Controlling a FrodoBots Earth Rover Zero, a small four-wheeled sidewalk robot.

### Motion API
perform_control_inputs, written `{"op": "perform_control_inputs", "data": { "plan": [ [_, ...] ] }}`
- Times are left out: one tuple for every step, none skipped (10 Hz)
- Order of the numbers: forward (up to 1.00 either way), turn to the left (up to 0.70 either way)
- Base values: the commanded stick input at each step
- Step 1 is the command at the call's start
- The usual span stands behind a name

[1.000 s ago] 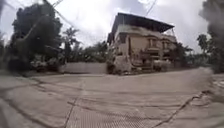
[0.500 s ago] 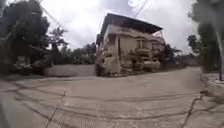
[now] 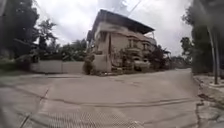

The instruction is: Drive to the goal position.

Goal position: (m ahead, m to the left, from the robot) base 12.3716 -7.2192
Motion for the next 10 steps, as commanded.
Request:
{"op": "perform_control_inputs", "data": {
  "plan": [
    [0.85, -0.31],
    [0.85, -0.31],
    [0.85, -0.31],
    [0.85, -0.31],
    [0.85, -0.31],
    [0.85, -0.31],
    [0.85, -0.31],
    [0.85, -0.31],
    [0.85, -0.31],
    [0.85, -0.31]
  ]
}}
